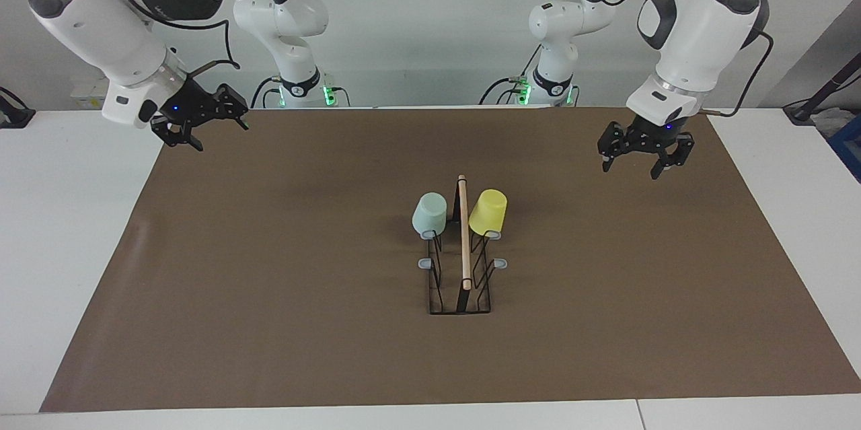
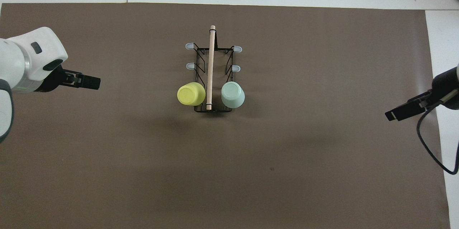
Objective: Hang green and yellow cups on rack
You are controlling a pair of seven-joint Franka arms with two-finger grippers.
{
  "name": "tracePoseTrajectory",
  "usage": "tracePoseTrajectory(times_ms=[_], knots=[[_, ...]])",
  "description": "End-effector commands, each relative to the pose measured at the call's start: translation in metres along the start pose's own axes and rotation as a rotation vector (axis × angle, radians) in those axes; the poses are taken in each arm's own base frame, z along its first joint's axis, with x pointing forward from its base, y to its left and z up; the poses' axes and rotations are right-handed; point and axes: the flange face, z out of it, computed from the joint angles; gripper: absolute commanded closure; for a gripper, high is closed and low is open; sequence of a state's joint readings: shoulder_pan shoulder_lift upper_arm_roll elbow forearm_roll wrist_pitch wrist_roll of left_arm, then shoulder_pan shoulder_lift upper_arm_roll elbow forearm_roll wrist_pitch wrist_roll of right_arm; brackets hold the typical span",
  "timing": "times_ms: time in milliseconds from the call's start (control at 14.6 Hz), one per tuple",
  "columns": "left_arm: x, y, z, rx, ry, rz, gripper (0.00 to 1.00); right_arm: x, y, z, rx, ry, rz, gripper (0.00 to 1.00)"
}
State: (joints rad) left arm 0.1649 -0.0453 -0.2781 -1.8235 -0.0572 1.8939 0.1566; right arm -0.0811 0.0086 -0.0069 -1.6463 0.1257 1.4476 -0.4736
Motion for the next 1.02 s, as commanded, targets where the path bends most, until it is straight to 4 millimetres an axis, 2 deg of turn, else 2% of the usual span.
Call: tracePoseTrajectory(times_ms=[0,68,205,273,342,410,478,547,683,820,957], knots=[[-0.001,-0.009,-0.035,0.012,-0.027,-0.027,0.0,-0.006,-0.007,-0.018,-0.049,-0.036,0.059,0.0],[-0.002,-0.012,-0.04,0.011,-0.026,-0.031,0.0,-0.007,-0.01,-0.024,-0.054,-0.034,0.105,0.0],[0.003,-0.008,-0.058,0.009,-0.037,-0.022,0.0,-0.007,-0.012,-0.029,-0.06,-0.015,0.154,0.0],[0.008,-0.003,-0.06,0.011,-0.059,-0.008,0.0,-0.008,-0.011,-0.034,-0.059,0.012,0.157,0.0],[0.011,-0.005,-0.07,0.011,-0.063,-0.011,0.0,-0.012,0.001,-0.037,-0.075,0.032,0.163,0.0],[0.014,-0.006,-0.071,0.01,-0.076,-0.013,0.0,-0.021,0.016,-0.038,-0.061,0.053,0.172,0.0],[0.014,-0.005,-0.071,0.008,-0.085,-0.013,0.0,-0.021,0.016,-0.041,-0.075,0.062,0.146,0.0],[0.014,-0.007,-0.073,0.009,-0.084,-0.018,0.0,-0.016,0.007,-0.04,-0.072,0.063,0.147,0.0],[0.012,-0.009,-0.071,0.01,-0.088,-0.053,0.0,-0.001,-0.014,-0.045,-0.133,0.099,0.28,0.0],[0.007,-0.002,-0.064,0.008,-0.105,-0.074,0.0,0.012,-0.016,-0.047,-0.207,0.17,0.285,0.0],[0.0,-0.002,-0.061,0.007,-0.12,-0.079,0.0,0.016,-0.018,-0.045,-0.211,0.176,0.286,0.0]])
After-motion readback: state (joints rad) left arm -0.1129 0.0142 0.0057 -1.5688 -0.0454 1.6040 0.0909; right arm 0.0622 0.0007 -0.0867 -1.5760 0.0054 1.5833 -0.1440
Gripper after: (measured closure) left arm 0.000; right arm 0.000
